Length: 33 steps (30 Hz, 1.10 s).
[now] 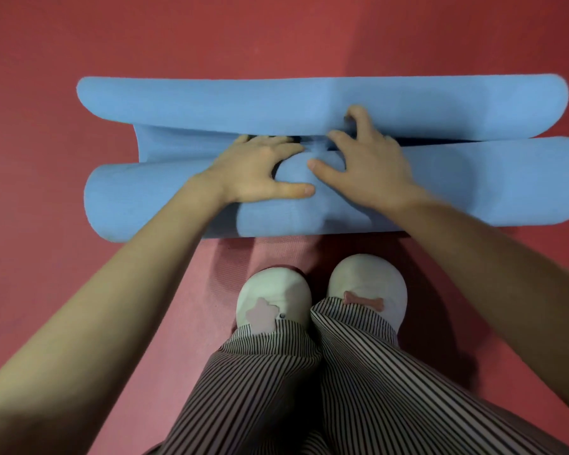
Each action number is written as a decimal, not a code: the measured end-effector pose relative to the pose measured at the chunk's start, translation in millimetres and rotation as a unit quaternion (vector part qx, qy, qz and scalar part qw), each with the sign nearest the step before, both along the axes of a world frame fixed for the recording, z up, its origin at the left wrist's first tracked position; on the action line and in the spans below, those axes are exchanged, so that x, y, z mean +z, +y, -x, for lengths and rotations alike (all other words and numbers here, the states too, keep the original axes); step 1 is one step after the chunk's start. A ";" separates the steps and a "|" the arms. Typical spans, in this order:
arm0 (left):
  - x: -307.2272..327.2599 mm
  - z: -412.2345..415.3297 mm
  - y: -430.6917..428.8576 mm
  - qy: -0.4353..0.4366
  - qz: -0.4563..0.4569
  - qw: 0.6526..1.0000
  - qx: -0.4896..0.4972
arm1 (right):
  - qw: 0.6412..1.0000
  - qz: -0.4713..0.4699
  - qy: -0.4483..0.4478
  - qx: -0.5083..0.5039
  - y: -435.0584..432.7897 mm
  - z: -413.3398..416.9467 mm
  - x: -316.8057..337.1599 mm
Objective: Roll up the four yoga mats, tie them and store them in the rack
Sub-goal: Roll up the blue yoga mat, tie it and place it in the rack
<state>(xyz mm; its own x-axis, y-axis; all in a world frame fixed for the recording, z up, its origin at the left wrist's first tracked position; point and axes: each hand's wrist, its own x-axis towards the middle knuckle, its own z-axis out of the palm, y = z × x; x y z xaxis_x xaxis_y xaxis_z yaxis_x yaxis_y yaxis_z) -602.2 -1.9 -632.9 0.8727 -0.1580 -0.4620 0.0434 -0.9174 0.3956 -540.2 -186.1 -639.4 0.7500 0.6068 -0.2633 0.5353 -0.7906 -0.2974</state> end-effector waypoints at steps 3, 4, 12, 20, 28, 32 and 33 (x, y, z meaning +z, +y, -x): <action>-2.1 4.4 -3.0 -0.019 -0.072 0.996 -0.044 | 1.000 -0.006 0.014 -0.003 4.3 -11.7 1.0; -1.8 2.4 -3.6 0.003 -0.077 0.996 -0.046 | 1.000 -0.001 0.023 -0.004 5.3 -13.9 1.1; 4.2 -19.1 -1.9 0.068 -0.013 0.998 -0.002 | 0.999 -0.018 -0.020 -0.019 8.7 -18.3 -2.9; 6.1 -34.6 3.2 0.146 0.034 0.988 0.024 | 0.999 -0.043 -0.026 -0.012 12.6 -25.6 -1.4; 5.1 -42.0 8.0 0.171 0.087 0.981 0.038 | 0.996 0.056 -0.043 0.060 1.4 2.2 2.9; 2.2 -28.5 8.5 0.047 0.033 0.998 0.033 | 0.993 0.090 -0.019 0.074 5.3 -7.7 4.6; 1.7 -24.7 8.2 -0.010 0.010 1.000 0.024 | 0.993 0.092 -0.013 0.079 7.1 -12.1 5.5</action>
